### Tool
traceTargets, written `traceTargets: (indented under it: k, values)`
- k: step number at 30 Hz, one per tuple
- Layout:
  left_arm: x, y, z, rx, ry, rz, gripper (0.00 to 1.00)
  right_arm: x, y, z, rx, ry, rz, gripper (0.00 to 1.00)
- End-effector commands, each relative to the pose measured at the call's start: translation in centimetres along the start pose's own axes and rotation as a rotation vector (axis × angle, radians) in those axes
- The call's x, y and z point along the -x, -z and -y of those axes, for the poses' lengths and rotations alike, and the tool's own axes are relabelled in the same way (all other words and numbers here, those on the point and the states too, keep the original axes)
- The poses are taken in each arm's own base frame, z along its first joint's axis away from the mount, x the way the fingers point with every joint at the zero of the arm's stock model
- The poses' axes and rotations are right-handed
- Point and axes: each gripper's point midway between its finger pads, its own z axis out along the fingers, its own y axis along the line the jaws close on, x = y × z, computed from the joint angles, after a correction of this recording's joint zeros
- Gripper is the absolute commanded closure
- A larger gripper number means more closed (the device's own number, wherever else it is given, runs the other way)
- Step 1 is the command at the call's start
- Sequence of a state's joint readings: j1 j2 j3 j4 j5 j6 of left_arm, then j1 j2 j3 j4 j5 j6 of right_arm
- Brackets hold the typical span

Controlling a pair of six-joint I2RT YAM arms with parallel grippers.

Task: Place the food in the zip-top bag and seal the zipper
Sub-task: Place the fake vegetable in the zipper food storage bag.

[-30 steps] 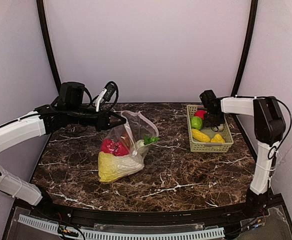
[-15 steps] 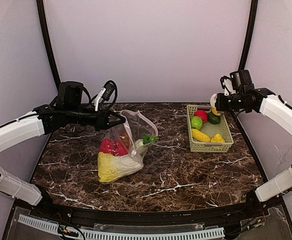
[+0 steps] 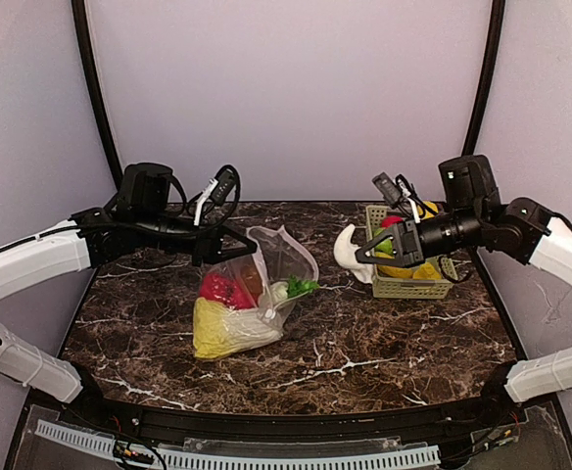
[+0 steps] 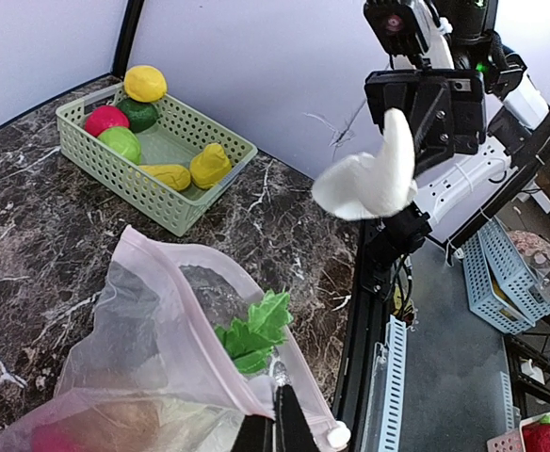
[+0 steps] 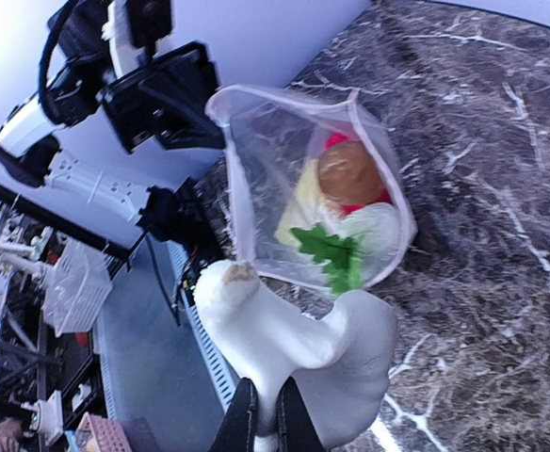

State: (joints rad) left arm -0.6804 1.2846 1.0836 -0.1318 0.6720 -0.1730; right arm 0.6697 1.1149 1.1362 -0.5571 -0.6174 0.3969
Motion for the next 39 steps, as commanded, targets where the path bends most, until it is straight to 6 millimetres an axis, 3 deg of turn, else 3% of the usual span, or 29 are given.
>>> traceTargets:
  k: [1,9,19,25,28,31,35,39]
  values:
    - [0.4,0.0,1.4,-0.057,-0.021,0.014,0.99,0.0,-2.0,-4.4,0.152,0.034,-0.033,0.98]
    - [0.7,0.3,1.8,-0.064,-0.034,0.023,0.99,1.0,-8.0,-5.9,0.204,0.067,-0.055,0.99]
    - [0.8,0.4,2.0,-0.07,-0.038,0.025,0.99,0.7,-13.8,-1.6,0.081,-0.036,-0.075,1.0]
    - [0.5,0.2,1.8,-0.071,-0.032,0.017,0.99,-0.3,-16.4,-1.2,0.039,-0.041,-0.097,0.99]
    - [0.4,0.1,1.7,-0.069,-0.028,0.013,0.99,-0.6,-17.4,-0.9,-0.012,-0.022,-0.098,0.93]
    - [0.4,0.0,1.6,-0.066,-0.029,0.012,0.99,-0.2,-17.5,-0.4,-0.055,-0.012,-0.08,0.8]
    - [0.4,0.1,1.4,-0.052,-0.034,0.012,0.99,0.6,-16.3,-0.9,-0.07,0.031,-0.06,0.57]
    - [0.6,0.3,1.3,-0.035,-0.046,0.018,0.99,1.2,-13.8,-1.7,-0.097,0.073,-0.042,0.42]
